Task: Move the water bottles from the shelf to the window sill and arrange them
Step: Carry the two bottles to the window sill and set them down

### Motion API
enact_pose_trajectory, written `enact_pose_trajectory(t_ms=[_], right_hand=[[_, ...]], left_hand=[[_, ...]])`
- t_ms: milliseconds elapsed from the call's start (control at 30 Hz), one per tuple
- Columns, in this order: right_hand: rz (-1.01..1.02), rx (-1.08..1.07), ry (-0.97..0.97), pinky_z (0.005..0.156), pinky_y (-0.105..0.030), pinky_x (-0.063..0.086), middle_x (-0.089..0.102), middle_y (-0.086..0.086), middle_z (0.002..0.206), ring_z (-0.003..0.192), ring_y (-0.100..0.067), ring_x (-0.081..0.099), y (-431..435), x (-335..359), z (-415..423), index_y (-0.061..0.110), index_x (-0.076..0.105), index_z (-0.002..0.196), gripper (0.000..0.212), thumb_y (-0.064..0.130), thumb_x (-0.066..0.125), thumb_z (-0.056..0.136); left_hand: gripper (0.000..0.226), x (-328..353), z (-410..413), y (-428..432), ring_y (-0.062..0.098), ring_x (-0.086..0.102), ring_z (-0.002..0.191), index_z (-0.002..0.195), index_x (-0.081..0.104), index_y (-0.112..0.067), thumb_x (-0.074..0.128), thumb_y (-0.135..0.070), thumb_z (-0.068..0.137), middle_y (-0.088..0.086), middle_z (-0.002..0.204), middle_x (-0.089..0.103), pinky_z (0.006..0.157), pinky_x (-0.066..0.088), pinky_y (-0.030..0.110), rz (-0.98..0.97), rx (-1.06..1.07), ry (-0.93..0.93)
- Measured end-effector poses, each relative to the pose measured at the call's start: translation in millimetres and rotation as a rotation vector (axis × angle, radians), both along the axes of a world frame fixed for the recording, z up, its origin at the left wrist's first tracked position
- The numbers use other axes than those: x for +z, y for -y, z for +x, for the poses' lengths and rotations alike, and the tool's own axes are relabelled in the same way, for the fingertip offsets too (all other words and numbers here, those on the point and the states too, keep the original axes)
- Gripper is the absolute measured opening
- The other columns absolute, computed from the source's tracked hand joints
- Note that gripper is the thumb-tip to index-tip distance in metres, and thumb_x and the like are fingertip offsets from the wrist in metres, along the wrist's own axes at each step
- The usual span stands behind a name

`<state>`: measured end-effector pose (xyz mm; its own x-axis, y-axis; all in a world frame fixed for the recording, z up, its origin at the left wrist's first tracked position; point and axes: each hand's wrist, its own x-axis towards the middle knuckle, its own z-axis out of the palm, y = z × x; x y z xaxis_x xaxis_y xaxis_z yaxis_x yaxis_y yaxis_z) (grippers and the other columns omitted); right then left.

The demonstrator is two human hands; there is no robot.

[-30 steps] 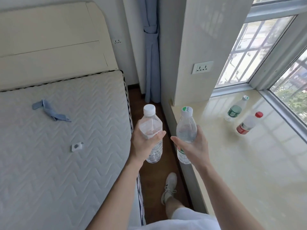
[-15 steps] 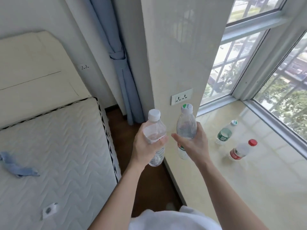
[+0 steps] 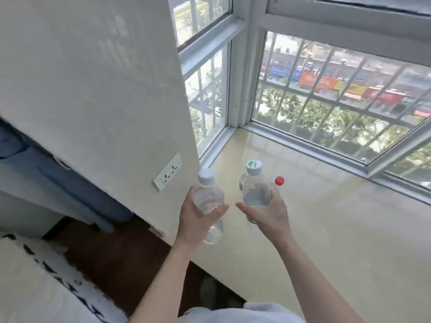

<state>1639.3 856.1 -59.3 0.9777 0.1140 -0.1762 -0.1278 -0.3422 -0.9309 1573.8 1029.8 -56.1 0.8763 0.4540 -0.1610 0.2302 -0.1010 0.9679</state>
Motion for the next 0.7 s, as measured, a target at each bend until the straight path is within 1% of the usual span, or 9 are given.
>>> enact_pose_trajectory(t_ms=[67, 167, 200, 267, 333, 400, 500, 633, 700], right_hand=[[-0.012, -0.082, -0.018, 0.058, -0.011, 0.046, 0.063, 0.011, 0.088, 0.074, -0.001, 0.059, 10.9, -4.7, -0.1, 0.027, 0.054, 0.096, 0.051, 0.030, 0.092, 0.063], [-0.011, -0.204, -0.053, 0.060, -0.023, 0.052, 0.065, 0.009, 0.086, 0.077, -0.011, 0.062, 24.1, -13.4, -5.5, 0.028, 0.052, 0.090, 0.052, 0.032, 0.094, 0.059], [-0.005, -0.240, -0.066, 0.059, -0.026, 0.054, 0.068, 0.006, 0.089, 0.077, -0.010, 0.063, 27.4, -15.6, -8.1, 0.027, 0.053, 0.091, 0.052, 0.030, 0.094, 0.059], [0.010, -0.306, -0.087, 0.052, -0.018, 0.051, 0.066, 0.003, 0.089, 0.066, 0.001, 0.058, 32.4, -19.3, -13.0, 0.025, 0.054, 0.094, 0.051, 0.021, 0.094, 0.062], [0.029, -0.361, -0.097, 0.049, -0.014, 0.046, 0.063, 0.003, 0.089, 0.066, 0.000, 0.057, 35.1, -24.8, -17.2, 0.026, 0.055, 0.098, 0.052, 0.018, 0.093, 0.063], [0.031, -0.400, -0.104, 0.051, -0.014, 0.048, 0.064, 0.004, 0.092, 0.075, -0.009, 0.061, 36.6, -34.7, -21.5, 0.028, 0.055, 0.100, 0.053, 0.019, 0.093, 0.064], [0.031, -0.430, -0.129, 0.054, -0.014, 0.048, 0.063, 0.006, 0.093, 0.073, -0.003, 0.059, 41.0, -53.6, -27.8, 0.025, 0.053, 0.102, 0.051, 0.018, 0.090, 0.067], [0.024, -0.461, -0.139, 0.065, -0.010, 0.048, 0.063, 0.013, 0.103, 0.089, 0.000, 0.060, 48.8, -86.8, -28.8, 0.031, 0.053, 0.112, 0.058, 0.021, 0.089, 0.068], [0.033, -0.490, -0.128, 0.070, -0.010, 0.047, 0.064, 0.018, 0.103, 0.095, 0.002, 0.060, 51.8, -111.2, -24.3, 0.038, 0.056, 0.113, 0.060, 0.024, 0.091, 0.066]], left_hand=[[0.055, -4.3, 15.8, 0.9, 0.008, 0.067, 0.100, 0.104, 0.061, -0.033, 0.091, -0.038, 0.057, -0.012, 0.100, 0.070, 0.085, 0.053, 0.028, -0.023, -0.076, -0.017], [0.048, -9.9, 36.4, 4.9, 0.003, 0.068, 0.093, 0.103, 0.063, -0.025, 0.091, -0.012, 0.066, -0.010, 0.095, 0.072, 0.076, 0.051, 0.018, -0.037, -0.190, -0.015], [0.046, -12.0, 42.0, 6.3, 0.001, 0.068, 0.090, 0.102, 0.063, -0.022, 0.089, -0.007, 0.067, -0.009, 0.093, 0.071, 0.073, 0.050, 0.015, -0.044, -0.222, -0.016], [0.044, -18.0, 50.7, 8.3, 0.003, 0.068, 0.090, 0.102, 0.063, -0.018, 0.088, -0.005, 0.068, -0.005, 0.094, 0.072, 0.071, 0.050, 0.013, -0.046, -0.277, -0.026], [0.045, -25.3, 55.8, 7.7, 0.008, 0.069, 0.093, 0.104, 0.064, -0.018, 0.088, -0.007, 0.068, -0.002, 0.097, 0.072, 0.075, 0.053, 0.018, -0.045, -0.316, -0.043], [0.044, -33.8, 60.2, 6.9, 0.008, 0.068, 0.092, 0.102, 0.064, -0.021, 0.089, -0.009, 0.068, -0.004, 0.096, 0.072, 0.077, 0.053, 0.019, -0.037, -0.347, -0.058], [0.045, -48.7, 66.5, 7.3, 0.007, 0.068, 0.091, 0.097, 0.062, -0.026, 0.091, -0.013, 0.065, -0.012, 0.092, 0.070, 0.078, 0.055, 0.025, -0.035, -0.365, -0.084], [0.064, -89.2, 72.6, 4.7, 0.021, 0.067, 0.103, 0.109, 0.063, -0.014, 0.089, -0.038, 0.056, 0.004, 0.107, 0.071, 0.092, 0.056, 0.045, -0.040, -0.371, -0.162], [0.071, -114.7, 74.2, 5.9, 0.020, 0.067, 0.103, 0.110, 0.063, -0.016, 0.087, -0.048, 0.051, 0.003, 0.107, 0.071, 0.093, 0.055, 0.046, -0.030, -0.345, -0.198]])
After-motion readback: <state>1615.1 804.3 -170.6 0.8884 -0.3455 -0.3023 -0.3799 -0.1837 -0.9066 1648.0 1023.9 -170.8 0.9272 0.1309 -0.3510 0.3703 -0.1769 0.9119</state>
